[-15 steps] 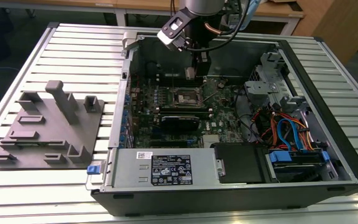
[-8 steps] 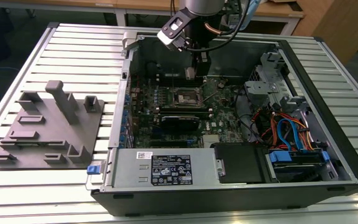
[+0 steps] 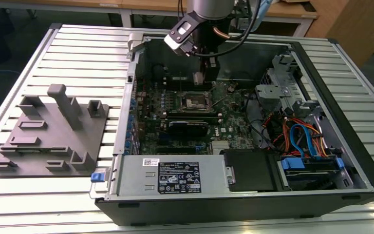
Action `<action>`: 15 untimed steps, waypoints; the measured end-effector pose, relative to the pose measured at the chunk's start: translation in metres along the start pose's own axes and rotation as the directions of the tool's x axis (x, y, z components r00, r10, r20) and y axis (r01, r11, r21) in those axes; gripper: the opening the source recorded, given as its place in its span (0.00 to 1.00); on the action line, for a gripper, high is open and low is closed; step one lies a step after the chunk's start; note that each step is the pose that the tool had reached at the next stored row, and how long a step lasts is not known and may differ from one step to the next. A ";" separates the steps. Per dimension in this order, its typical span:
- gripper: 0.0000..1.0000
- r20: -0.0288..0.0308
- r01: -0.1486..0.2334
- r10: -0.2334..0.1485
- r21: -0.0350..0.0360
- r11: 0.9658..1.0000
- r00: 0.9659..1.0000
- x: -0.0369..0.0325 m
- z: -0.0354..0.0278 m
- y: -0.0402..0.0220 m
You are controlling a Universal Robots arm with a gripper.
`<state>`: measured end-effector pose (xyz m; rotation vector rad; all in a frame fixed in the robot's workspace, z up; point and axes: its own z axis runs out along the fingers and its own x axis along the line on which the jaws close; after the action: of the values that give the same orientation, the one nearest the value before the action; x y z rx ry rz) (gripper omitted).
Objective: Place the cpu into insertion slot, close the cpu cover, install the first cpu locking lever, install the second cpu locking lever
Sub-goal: 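Place the cpu into insertion slot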
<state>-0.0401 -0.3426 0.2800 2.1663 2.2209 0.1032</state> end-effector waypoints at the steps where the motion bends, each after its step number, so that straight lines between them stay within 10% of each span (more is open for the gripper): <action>1: 0.54 0.000 -0.001 0.001 0.000 1.000 1.000 0.0000 0.0018 -0.0002; 15: 0.54 0.002 -0.008 0.008 0.000 1.000 1.000 -0.0005 0.0270 -0.0040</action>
<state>-0.0421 -0.3426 0.2528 2.1742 2.2110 0.1012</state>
